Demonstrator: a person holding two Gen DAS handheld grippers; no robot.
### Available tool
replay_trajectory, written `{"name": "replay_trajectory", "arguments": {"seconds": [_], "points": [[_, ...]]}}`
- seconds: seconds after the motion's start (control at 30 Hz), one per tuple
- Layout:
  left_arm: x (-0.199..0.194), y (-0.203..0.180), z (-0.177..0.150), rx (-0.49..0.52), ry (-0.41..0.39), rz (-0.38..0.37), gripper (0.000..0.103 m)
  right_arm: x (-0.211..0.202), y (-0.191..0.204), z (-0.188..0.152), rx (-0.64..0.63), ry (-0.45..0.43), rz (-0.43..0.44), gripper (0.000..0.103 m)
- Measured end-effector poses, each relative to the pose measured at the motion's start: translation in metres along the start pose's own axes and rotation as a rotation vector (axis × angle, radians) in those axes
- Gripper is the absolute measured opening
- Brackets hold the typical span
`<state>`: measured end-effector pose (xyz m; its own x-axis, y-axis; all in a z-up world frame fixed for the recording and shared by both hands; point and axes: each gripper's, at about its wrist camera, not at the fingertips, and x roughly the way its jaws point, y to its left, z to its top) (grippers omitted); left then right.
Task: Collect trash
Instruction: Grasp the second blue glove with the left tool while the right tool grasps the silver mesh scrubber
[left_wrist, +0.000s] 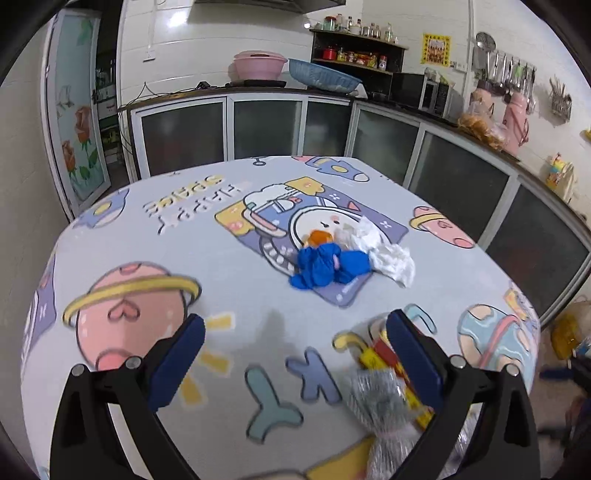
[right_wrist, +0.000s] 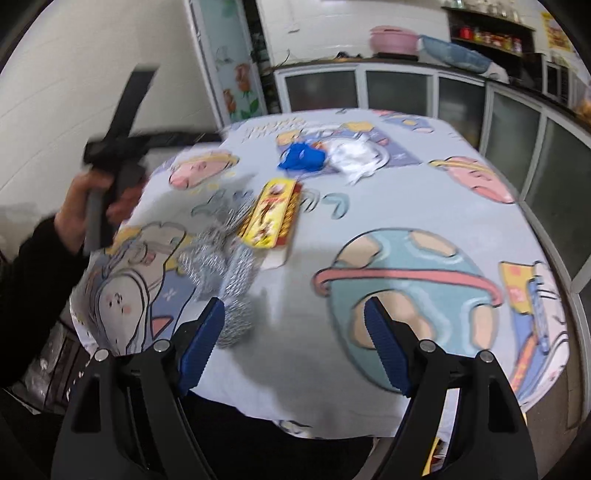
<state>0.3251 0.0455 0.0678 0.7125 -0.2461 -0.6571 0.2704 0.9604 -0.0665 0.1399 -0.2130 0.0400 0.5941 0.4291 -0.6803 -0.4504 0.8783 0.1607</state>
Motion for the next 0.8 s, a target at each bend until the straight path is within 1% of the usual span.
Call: {"name": "replay_trajectory", "arguments": {"seconds": [0.07,0.1,0.23,0.3,0.5,0.67,0.73,0.77,0.8], "points": [[0.018,-0.007,0.013,0.027,0.027,-0.006,0.095,0.011,0.008,-0.003,-0.021,0.022,0.002,0.074],[0.032,-0.012,0.02,0.048,0.054,0.001,0.095,0.016,0.013,-0.004,-0.031,0.03,0.008,0.074],[0.072,-0.027,0.033,0.108,0.11,0.026,0.095,0.024,0.024,-0.003,-0.056,0.022,0.004,0.076],[0.085,-0.03,0.037,0.107,0.127,0.017,0.095,0.029,0.028,-0.002,-0.063,0.025,0.019,0.078],[0.125,-0.041,0.047,0.127,0.167,0.021,0.095,0.045,0.032,0.0,-0.085,0.053,0.032,0.08],[0.154,-0.039,0.046,0.098,0.211,0.022,0.095,0.06,0.029,0.004,-0.081,0.075,0.042,0.079],[0.163,-0.036,0.044,0.076,0.224,0.013,0.095,0.066,0.026,0.004,-0.063,0.097,0.061,0.077],[0.166,-0.035,0.043,0.066,0.225,0.007,0.091,0.068,0.026,0.003,-0.061,0.104,0.07,0.072],[0.168,-0.034,0.042,0.054,0.225,0.003,0.074,0.067,0.027,0.003,-0.069,0.107,0.081,0.063]]}}
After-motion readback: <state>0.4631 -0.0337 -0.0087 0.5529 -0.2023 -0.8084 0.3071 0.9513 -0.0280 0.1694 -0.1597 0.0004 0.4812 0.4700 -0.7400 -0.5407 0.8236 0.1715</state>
